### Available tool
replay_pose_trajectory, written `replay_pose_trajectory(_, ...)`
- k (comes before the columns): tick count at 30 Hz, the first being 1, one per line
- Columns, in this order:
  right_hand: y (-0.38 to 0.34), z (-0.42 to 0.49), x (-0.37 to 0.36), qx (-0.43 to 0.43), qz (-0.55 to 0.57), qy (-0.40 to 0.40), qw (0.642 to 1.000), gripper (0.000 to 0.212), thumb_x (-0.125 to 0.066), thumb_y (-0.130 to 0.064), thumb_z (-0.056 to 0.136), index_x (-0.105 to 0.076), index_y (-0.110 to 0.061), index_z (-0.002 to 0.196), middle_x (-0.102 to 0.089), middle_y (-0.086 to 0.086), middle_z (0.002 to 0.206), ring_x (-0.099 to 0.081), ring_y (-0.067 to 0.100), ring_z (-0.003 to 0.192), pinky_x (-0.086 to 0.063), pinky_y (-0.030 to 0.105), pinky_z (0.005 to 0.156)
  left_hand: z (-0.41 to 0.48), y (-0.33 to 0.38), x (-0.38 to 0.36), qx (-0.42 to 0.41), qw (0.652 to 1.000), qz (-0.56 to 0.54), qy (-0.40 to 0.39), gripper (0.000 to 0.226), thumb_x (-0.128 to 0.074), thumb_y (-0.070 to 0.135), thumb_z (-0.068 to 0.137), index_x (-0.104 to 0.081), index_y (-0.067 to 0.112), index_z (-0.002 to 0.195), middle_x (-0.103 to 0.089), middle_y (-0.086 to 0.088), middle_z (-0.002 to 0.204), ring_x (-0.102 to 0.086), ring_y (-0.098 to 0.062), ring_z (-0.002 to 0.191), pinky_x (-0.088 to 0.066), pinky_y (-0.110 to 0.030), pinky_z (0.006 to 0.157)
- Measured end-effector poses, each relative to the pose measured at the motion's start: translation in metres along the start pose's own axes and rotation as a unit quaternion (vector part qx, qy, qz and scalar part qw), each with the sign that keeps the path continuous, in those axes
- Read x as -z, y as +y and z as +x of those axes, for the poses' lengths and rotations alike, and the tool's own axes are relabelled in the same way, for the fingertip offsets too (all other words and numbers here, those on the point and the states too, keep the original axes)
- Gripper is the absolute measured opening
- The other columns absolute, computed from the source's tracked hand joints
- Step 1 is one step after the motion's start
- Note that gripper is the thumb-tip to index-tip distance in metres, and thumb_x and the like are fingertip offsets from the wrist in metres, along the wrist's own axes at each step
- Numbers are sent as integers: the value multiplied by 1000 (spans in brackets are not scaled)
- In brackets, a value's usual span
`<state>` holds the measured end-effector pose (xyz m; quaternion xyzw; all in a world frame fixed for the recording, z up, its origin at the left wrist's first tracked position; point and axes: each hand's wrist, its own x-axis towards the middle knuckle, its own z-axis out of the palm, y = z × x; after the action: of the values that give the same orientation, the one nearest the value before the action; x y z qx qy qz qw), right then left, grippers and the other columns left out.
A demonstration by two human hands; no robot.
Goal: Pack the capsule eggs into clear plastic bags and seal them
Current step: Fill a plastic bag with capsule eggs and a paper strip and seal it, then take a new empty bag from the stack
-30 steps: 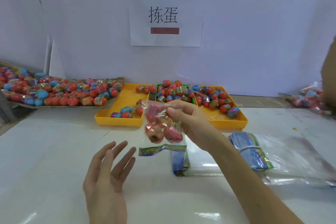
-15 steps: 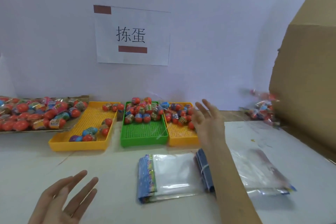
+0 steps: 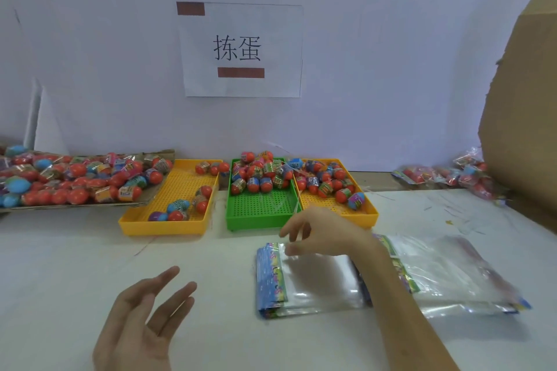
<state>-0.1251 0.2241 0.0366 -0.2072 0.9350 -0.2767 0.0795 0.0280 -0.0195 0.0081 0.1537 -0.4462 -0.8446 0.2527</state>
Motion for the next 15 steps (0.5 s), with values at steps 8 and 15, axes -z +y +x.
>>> replay_pose_trajectory(8,-7,-1,-3,29,-15,42,999,7,-78,-21,82,-72,-26,80,-68,-11,80,-55,-3,64,-41,14,57,-2,3,-4,13,1000,2,11,36,-30,-7,102,-57,8,82,-78,-3,79,-75,-24,63,-62,-30,60)
replay_pose_trajectory(15,-14,1,-1,73,38,144,986,10,-72,-18,92,-80,-20,86,-65,-23,74,-56,-15,67,-41,5,61,-2,-1,1,1,1000,15,-20,31,-35,-5,102,-60,6,86,-78,-5,80,-74,-22,62,-59,-22,57)
